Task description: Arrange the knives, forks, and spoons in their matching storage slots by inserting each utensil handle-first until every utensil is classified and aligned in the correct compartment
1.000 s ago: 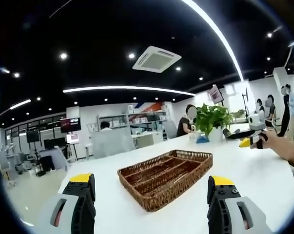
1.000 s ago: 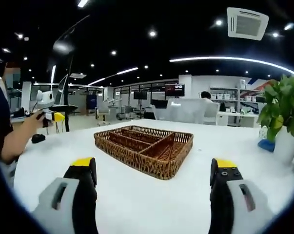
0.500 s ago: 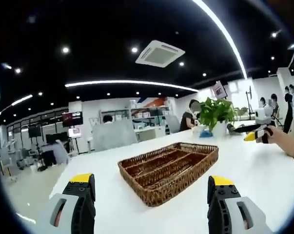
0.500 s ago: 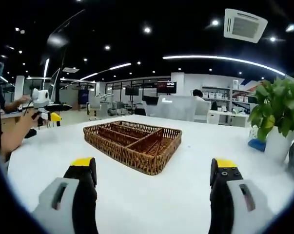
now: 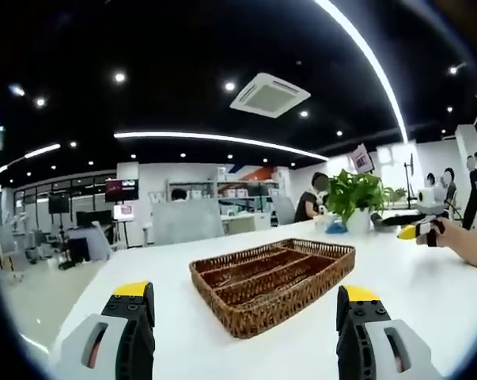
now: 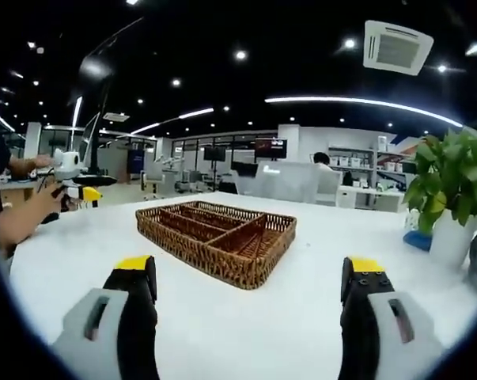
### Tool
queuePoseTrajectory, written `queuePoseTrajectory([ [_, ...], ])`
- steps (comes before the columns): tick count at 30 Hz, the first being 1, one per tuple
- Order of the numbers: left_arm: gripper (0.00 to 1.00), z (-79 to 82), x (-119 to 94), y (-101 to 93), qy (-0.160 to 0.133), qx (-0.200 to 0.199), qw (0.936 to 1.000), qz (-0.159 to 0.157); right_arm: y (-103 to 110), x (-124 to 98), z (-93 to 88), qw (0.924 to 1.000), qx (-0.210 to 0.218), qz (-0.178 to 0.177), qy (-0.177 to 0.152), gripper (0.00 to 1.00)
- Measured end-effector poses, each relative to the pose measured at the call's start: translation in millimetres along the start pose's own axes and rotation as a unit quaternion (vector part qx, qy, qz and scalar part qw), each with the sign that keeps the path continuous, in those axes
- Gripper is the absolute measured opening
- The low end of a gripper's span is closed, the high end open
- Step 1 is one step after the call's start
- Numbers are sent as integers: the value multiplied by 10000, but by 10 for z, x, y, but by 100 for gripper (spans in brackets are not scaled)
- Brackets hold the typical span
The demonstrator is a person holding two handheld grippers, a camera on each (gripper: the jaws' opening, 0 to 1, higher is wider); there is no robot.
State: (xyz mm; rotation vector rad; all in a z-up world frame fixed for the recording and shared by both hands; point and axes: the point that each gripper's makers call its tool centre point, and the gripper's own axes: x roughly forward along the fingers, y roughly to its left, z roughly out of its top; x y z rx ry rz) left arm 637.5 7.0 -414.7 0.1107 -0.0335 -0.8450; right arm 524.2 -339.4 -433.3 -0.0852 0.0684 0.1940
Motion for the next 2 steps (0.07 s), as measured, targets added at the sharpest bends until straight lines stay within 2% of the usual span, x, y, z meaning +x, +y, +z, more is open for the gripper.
queuePoseTrajectory([
  [2,100,30,-79,-98,-57,-15,10000,-69,57,11,-13,10000,-54,45,29,100],
])
